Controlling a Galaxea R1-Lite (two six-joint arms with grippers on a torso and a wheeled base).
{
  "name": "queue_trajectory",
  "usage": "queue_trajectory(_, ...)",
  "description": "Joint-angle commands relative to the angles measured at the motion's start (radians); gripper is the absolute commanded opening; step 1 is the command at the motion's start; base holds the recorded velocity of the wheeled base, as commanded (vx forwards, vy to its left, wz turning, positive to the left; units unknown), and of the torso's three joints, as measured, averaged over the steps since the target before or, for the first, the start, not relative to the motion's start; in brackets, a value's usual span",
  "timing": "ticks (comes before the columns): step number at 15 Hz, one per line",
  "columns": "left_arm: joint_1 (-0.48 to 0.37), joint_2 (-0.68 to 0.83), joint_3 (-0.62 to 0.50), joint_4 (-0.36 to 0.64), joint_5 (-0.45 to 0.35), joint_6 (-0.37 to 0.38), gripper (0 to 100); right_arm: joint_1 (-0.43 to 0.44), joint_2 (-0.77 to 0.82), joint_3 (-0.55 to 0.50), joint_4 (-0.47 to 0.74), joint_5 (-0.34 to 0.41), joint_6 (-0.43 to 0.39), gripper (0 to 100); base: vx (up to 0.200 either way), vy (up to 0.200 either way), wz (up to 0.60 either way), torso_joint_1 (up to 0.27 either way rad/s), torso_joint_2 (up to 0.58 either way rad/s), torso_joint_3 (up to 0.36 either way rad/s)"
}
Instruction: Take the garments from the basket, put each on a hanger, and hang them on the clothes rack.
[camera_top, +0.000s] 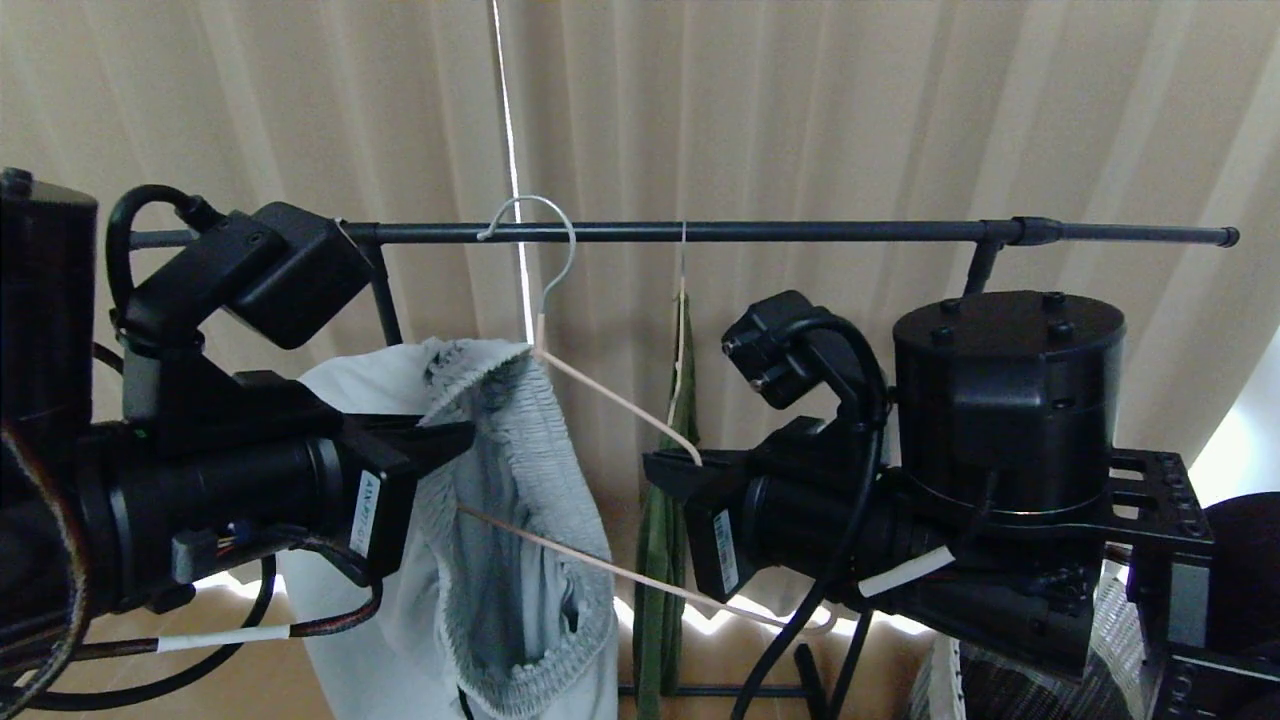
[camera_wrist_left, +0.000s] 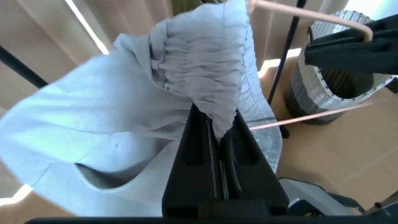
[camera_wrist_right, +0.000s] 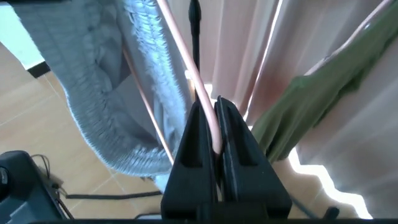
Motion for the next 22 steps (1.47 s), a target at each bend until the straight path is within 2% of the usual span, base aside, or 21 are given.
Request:
queue_trajectory(1, -0.005, 0.006, 0.003, -0.008, 0.001, 0.001, 100, 0.0, -0.021, 0.01, -0.013, 0.0, 0.001, 0, 0.0, 0.0, 0.0, 0.0, 0.0, 0.0)
queue_trajectory(6, -0.008, -0.038, 0.01, -0.014, -0.005, 0.018, 100, -0.004, -0.061, 0.011, -0.045, 0.0, -0.009, 0, 0.0, 0.0, 0.0, 0.0, 0.0, 0.0)
queue_trajectory(8, -0.014, -0.08, 0.04, -0.023, -0.045, 0.03, 100, -0.013, -0.077, 0.013, -0.045, 0.0, -0.01, 0, 0.0, 0.0, 0.0, 0.0, 0.0, 0.0)
queue_trajectory(9, -0.009, -0.143, 0.092, -0.048, -0.082, 0.099, 100, -0.044, -0.093, 0.019, -0.046, 0.0, -0.01, 0, 0.0, 0.0, 0.0, 0.0, 0.0, 0.0)
queue_trajectory(11, 0.009, -0.198, 0.145, -0.106, -0.085, 0.169, 100, -0.079, -0.124, 0.048, -0.048, 0.002, -0.01, 0, 0.0, 0.0, 0.0, 0.0, 0.0, 0.0)
queue_trajectory(12, 0.011, -0.2, 0.147, -0.109, -0.085, 0.171, 100, -0.079, -0.125, 0.05, -0.048, 0.002, -0.01, 0, 0.0, 0.0, 0.0, 0.0, 0.0, 0.0)
queue_trajectory(13, 0.037, -0.2, 0.179, -0.193, -0.085, 0.208, 100, -0.106, -0.179, 0.085, -0.048, 0.051, -0.033, 0, 0.0, 0.0, 0.0, 0.0, 0.0, 0.0)
queue_trajectory(16, 0.14, -0.152, 0.179, -0.288, -0.086, 0.329, 100, -0.148, -0.24, 0.168, -0.1, 0.116, -0.093, 0, 0.0, 0.0, 0.0, 0.0, 0.0, 0.0)
queue_trajectory(19, 0.149, -0.092, 0.168, -0.384, -0.097, 0.449, 100, -0.178, -0.269, 0.234, -0.129, 0.155, -0.151, 0, 0.0, 0.0, 0.0, 0.0, 0.0, 0.0)
queue_trajectory(22, 0.146, -0.069, 0.168, -0.43, -0.263, 0.53, 100, -0.179, -0.268, 0.258, -0.129, 0.191, -0.154, 0, 0.0, 0.0, 0.0, 0.0, 0.0, 0.0)
